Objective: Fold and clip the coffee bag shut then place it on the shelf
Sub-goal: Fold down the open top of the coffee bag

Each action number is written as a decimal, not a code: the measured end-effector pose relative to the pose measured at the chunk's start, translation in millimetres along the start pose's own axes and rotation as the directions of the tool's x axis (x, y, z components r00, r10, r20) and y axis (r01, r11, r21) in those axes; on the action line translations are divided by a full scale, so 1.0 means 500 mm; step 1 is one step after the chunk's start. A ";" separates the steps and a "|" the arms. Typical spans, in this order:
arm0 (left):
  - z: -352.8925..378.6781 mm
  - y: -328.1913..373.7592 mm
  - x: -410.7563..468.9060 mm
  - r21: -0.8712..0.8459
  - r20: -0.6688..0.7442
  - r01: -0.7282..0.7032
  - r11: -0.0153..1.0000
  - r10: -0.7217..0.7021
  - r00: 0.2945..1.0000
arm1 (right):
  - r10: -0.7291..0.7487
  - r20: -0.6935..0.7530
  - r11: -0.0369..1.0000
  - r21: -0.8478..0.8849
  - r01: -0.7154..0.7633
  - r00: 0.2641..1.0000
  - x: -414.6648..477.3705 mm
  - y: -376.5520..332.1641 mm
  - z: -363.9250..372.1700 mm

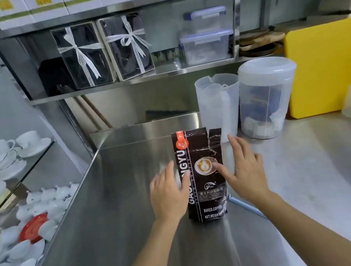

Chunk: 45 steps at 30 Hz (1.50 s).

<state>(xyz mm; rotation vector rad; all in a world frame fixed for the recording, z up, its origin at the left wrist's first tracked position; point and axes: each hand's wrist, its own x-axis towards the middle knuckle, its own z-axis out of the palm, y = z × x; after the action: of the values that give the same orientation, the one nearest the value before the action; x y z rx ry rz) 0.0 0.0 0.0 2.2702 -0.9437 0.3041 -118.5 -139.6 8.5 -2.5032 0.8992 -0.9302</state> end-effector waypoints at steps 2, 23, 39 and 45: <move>0.004 0.001 -0.004 -0.080 -0.023 0.048 0.996 -0.050 0.999 | 0.017 0.021 1.000 -0.015 -0.016 1.000 -0.003 -0.001 0.008; 0.024 0.069 -0.077 0.224 0.043 -0.233 0.946 0.229 0.972 | -0.014 0.234 0.945 0.320 -0.063 0.972 -0.059 -0.049 0.035; 0.008 0.019 -0.051 0.484 0.013 -0.354 0.800 0.398 0.917 | -0.366 0.403 0.911 -0.028 0.412 0.838 -0.021 -0.017 0.033; -0.028 0.006 0.029 0.638 0.112 -0.504 0.582 0.578 0.808 | -0.523 0.351 0.829 -0.004 0.560 0.777 0.041 -0.065 0.027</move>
<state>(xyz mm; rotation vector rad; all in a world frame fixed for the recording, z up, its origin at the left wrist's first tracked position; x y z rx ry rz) 8.6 -0.2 18.5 2.4340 -1.6774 1.1855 -82.9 -127.8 24.0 -2.9583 0.1035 -0.5642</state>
